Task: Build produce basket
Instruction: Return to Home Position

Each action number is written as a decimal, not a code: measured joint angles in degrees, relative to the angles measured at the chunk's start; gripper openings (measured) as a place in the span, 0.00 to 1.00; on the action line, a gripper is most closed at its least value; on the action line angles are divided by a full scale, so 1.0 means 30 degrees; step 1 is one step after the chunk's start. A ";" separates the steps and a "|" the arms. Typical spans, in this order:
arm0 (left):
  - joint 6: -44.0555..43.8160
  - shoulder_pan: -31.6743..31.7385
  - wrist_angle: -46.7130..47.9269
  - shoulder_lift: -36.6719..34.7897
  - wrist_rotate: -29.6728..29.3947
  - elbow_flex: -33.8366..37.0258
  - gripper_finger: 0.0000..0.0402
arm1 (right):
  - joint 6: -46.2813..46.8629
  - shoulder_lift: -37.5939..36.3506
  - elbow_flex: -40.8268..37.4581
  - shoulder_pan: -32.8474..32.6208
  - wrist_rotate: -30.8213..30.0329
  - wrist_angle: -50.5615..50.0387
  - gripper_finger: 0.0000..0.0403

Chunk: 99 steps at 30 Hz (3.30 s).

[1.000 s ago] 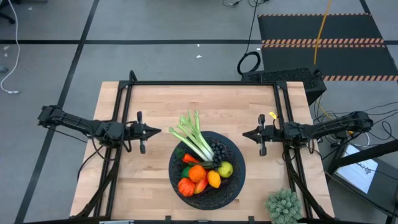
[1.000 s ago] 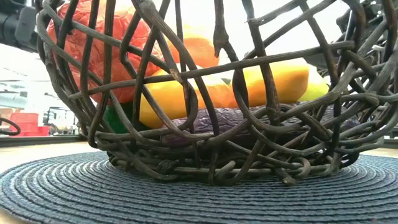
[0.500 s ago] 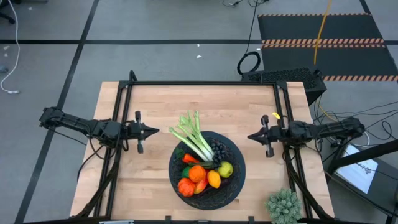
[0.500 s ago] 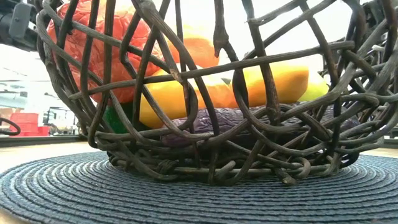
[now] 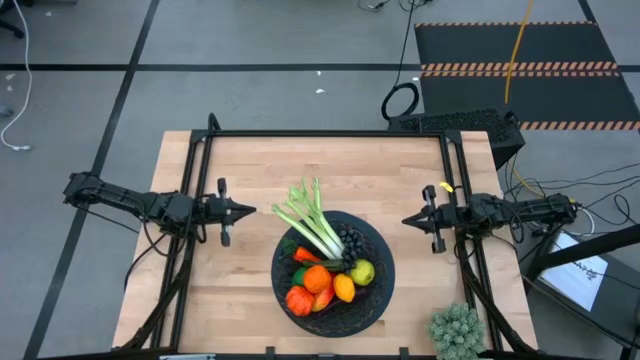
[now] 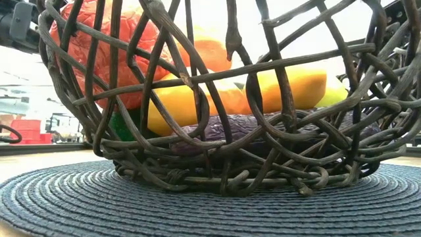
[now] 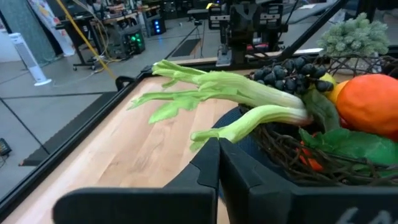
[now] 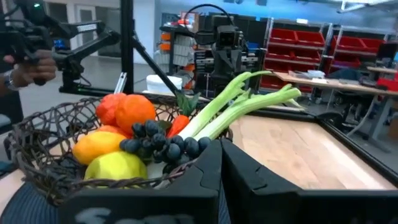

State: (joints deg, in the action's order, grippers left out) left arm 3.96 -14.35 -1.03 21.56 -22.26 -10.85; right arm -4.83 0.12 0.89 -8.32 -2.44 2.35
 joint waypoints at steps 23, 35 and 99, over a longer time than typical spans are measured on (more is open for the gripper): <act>0.0416 0.0000 -0.0723 -0.0128 0.1117 -0.0003 0.05 | -0.0069 0.0001 -0.0007 0.2215 0.2384 0.0015 0.00; 0.0455 0.0007 0.0405 -0.1842 0.2175 -0.0007 0.03 | 0.1762 0.0846 -0.0007 0.2193 0.2955 -0.0050 0.02; 0.3005 0.2426 -0.1109 -0.6841 0.5585 0.3432 0.01 | -0.1118 0.0023 -0.0007 0.2527 0.3833 0.0124 0.01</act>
State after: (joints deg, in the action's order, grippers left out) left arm 12.97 -7.07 -4.36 1.04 -5.50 -0.56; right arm -8.19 0.19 0.86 -0.73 9.06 2.72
